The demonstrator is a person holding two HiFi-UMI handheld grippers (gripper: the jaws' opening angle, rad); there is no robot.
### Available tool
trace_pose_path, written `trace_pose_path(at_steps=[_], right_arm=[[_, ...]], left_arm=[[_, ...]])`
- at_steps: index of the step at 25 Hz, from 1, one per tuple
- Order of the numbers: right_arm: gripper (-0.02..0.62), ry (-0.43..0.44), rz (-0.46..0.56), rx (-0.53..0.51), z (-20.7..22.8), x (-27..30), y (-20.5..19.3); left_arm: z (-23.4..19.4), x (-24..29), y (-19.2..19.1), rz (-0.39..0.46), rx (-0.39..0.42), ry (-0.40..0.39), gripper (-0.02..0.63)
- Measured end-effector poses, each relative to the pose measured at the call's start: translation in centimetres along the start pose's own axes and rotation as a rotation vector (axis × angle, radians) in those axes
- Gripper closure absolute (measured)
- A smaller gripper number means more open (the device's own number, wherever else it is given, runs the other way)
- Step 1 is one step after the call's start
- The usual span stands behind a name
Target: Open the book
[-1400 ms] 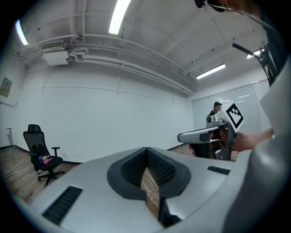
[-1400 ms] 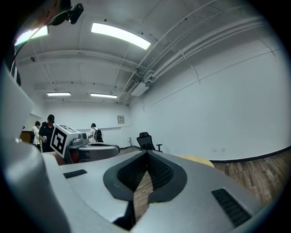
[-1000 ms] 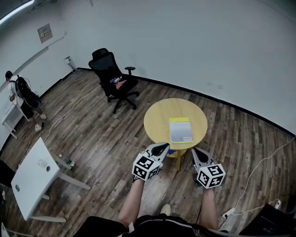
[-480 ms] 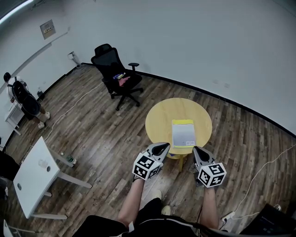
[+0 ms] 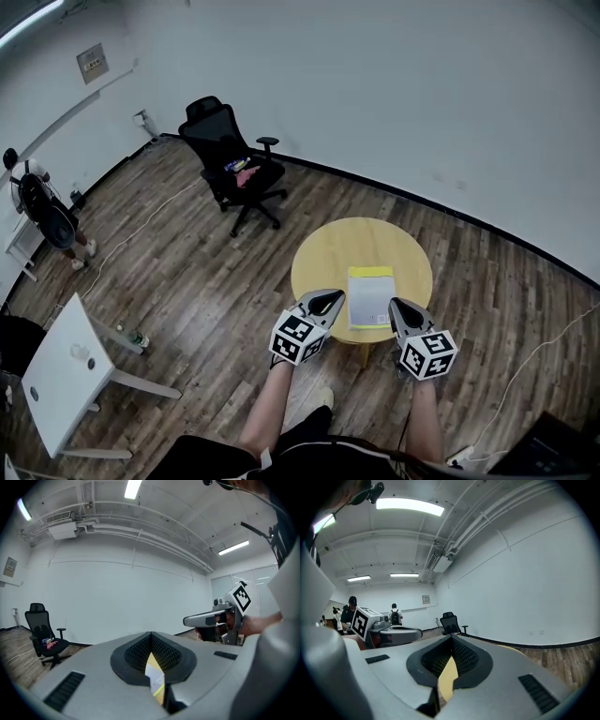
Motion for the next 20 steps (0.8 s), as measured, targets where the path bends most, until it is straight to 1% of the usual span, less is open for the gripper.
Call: trace_pose_path(at_steps=[5,13,17,20], right_arm=[[0.591,0.001,0.012,-0.013,1.5,4.0,2.2],[0.591,-0.018,0.007,-0.021,4.0,9.5,4.0],[0.591,-0.030,-0.001,-0.021,4.8,11.3,4.2],[0.591,-0.040,-0.005,-0.016,5.0,12.0,4.1]], left_arm=[[-3.7,2.4,1.1,0.011,0.003,-0.004,0.606],[-9.3,5.6,1.6,0.015,0.002,-0.005,0.606],[-11.1,6.9,1.4,0.011,-0.010,-0.013,0.606],[-11.6,7.6,0.8,0.002,-0.016,-0.027,0.606]])
Point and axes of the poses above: the fingertips, and each gripper's own axes: x forward along the fingers, z to its right, y out of its top, the point moved 7 cm from there along -x, backward along the fingers, and after that the axes turned 3 degrees about x, right-handed, at the moved point
